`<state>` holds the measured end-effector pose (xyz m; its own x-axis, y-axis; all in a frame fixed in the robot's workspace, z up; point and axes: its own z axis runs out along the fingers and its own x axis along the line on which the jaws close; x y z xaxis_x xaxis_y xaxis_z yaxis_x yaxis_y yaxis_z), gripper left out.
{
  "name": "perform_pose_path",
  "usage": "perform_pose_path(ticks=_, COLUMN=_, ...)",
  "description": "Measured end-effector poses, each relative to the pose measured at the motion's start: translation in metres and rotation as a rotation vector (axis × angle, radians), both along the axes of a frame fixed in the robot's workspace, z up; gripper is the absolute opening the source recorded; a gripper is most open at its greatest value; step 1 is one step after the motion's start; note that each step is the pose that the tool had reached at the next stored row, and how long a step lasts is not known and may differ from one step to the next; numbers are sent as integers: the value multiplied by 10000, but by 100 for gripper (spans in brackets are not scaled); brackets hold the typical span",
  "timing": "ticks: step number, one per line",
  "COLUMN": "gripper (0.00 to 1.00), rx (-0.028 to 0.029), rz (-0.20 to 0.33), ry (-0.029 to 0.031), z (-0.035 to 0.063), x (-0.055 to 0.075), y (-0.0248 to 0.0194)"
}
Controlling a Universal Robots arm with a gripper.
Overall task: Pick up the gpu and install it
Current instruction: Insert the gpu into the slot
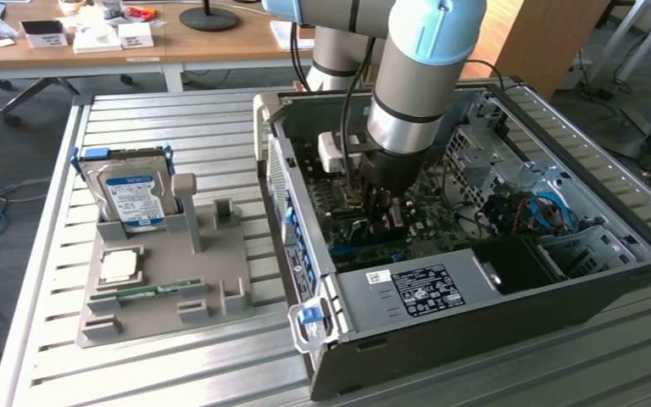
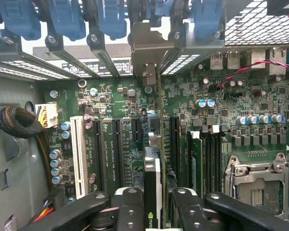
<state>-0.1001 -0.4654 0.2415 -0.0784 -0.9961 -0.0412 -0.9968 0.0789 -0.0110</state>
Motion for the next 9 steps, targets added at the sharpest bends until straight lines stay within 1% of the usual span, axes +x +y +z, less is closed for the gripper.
perform_pose_path(ticks=9, gripper=27, rx=-1, rz=-1, ry=0, z=0, x=0, y=1)
